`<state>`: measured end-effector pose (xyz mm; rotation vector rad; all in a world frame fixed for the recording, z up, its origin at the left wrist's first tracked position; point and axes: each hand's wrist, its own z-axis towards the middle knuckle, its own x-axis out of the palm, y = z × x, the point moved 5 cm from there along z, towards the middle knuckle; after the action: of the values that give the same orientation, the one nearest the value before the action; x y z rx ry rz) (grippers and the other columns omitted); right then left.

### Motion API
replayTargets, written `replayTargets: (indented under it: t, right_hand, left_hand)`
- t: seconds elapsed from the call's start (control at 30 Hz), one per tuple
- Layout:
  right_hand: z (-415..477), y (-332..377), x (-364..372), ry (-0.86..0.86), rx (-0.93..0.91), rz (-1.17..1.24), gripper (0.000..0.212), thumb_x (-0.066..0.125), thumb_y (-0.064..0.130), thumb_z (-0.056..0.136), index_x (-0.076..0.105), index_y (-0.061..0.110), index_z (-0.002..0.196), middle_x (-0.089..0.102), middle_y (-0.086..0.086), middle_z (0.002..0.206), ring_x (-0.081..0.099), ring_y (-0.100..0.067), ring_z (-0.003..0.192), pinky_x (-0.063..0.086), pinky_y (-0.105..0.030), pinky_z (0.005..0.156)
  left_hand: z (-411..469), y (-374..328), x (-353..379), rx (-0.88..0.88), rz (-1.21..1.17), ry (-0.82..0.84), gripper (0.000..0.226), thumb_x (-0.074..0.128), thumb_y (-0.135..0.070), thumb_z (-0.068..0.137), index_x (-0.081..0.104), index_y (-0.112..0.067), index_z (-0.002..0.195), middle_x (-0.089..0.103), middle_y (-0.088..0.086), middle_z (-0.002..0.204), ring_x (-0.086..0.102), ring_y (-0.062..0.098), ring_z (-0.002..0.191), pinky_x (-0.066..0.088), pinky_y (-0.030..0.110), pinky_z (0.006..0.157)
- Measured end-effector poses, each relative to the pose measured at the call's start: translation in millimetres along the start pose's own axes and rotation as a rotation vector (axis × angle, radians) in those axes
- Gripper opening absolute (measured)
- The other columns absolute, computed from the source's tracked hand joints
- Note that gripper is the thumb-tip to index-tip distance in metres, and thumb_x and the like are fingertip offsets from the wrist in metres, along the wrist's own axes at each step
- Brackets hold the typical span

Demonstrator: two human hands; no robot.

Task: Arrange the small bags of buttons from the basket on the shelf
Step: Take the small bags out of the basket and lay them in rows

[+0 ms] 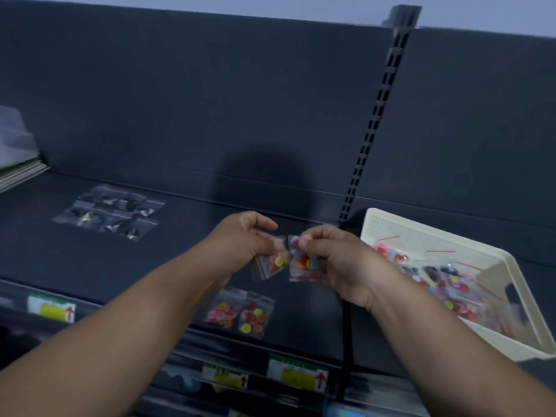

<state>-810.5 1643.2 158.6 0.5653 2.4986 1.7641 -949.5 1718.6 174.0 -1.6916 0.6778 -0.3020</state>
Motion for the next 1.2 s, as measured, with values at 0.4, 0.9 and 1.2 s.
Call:
replayTargets:
  t: [0.4,0.9,1.2]
  right_hand:
    - [8,-55,17,-0.3,0.126,-0.066,0.025,0.054,-0.009,0.085,0.051,0.016,0.084,0.062,0.002,0.061,0.058,-0.006,0.048,0.051,-0.026,0.055]
    - [2,-78,-19,-0.692,0.083,-0.388,0.007,0.059,0.012,0.086,0.055,0.009,0.082,0.065,-0.013,0.088,0.062,-0.027,0.073,0.057,-0.04,0.066]
    - [-8,-83,9,-0.449,-0.144,-1.421,0.038,0.052,0.001,0.078,0.068,0.023,0.105,0.058,-0.007,0.107,0.057,-0.032,0.099,0.049,-0.03,0.077]
  left_hand:
    - [11,58,-60,-0.124,0.006,0.028,0.021,0.061,0.0,0.084,0.063,-0.018,0.093,0.068,0.006,0.087,0.059,0.015,0.068,0.046,0.026,0.055]
    - [28,99,-113,-0.035,0.76,-0.293,0.021,0.063,-0.031,0.084,0.054,-0.013,0.087,0.06,0.005,0.09,0.056,0.024,0.083,0.043,0.033,0.066]
    - [8,100,-96,0.409,0.982,0.06,0.04,0.038,-0.003,0.074,0.069,-0.011,0.099,0.064,0.008,0.104,0.054,0.031,0.106,0.045,0.036,0.089]
